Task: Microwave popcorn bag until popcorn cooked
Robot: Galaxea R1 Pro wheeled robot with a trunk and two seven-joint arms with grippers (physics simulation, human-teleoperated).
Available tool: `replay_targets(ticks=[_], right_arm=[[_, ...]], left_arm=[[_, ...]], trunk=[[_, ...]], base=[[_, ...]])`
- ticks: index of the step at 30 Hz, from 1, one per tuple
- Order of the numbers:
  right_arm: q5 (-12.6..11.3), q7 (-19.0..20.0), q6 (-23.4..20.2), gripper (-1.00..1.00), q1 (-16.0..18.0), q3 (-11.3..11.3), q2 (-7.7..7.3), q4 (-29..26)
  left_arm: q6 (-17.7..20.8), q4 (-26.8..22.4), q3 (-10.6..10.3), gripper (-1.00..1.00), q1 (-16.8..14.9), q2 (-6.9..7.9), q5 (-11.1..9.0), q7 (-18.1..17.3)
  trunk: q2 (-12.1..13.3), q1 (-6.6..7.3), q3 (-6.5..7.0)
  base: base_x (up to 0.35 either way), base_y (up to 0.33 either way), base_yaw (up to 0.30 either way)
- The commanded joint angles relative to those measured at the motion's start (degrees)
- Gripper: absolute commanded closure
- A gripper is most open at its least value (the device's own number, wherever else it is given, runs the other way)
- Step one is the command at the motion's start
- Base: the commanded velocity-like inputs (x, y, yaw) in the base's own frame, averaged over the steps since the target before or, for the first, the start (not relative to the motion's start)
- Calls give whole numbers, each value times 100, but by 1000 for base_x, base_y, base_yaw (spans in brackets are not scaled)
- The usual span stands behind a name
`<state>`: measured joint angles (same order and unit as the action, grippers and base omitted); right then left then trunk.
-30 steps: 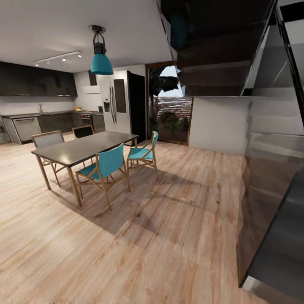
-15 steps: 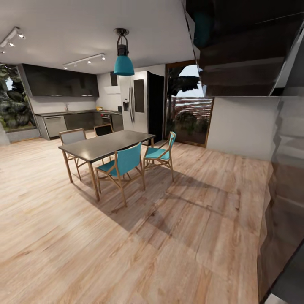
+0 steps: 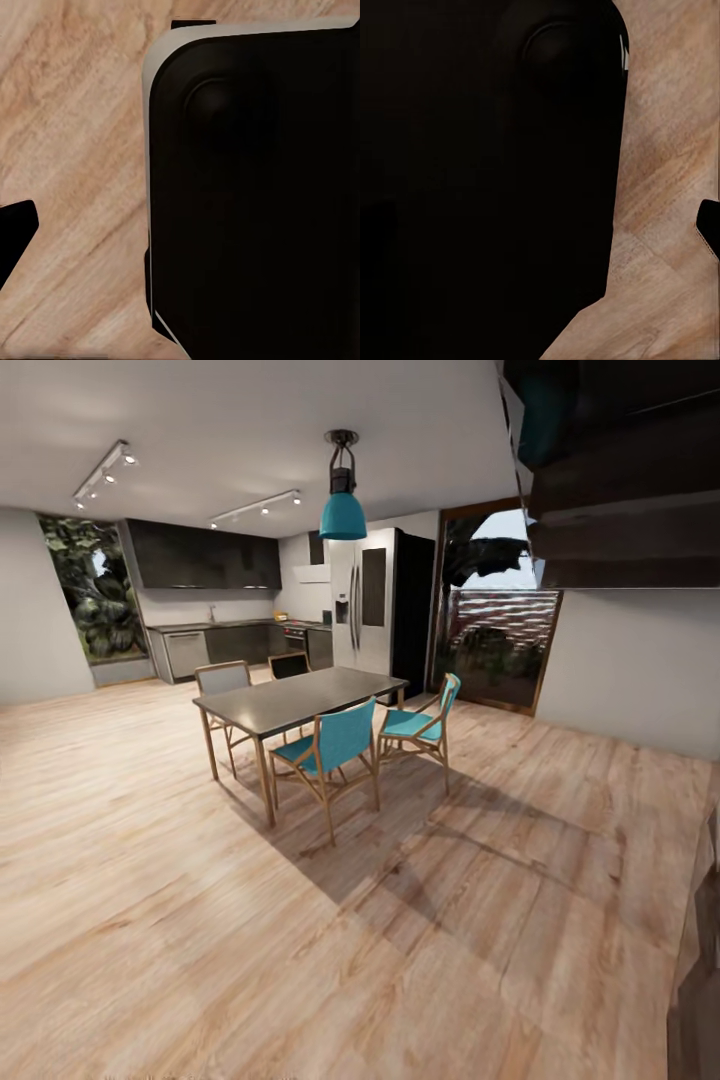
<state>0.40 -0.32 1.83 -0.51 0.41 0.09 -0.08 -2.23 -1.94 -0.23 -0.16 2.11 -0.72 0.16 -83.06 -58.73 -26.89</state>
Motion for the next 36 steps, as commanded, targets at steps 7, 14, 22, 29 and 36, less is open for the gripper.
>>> replay_targets(ticks=[7,14,22,29,36], right_arm=[[4,-3,19,-100,-1,3,6,-1],[0,-3,15,-100,-1,7,9,-1],[-29,-9,25,-100,-1,-6,24,-1],[-37,-12,28,-100,-1,-19,37,-1],[127,-12,15,-100,-1,10,-6,-1]], left_arm=[[-15,1,-4,-100,-2,0,-7,2],[-20,-3,52,-100,-2,-51,-21,-15],[-123,39,140,-100,-2,-556,-120,-25],[-129,52,387,-100,-2,-554,-644,-25],[-129,46,392,-100,-2,-546,-670,24]], trunk=[[-2,0,-4],[-2,0,-4],[-2,0,-4],[-2,0,-4],[-2,0,-4]], base=[[0,0,276],[0,0,276],[0,0,280],[0,0,299],[0,0,300]])
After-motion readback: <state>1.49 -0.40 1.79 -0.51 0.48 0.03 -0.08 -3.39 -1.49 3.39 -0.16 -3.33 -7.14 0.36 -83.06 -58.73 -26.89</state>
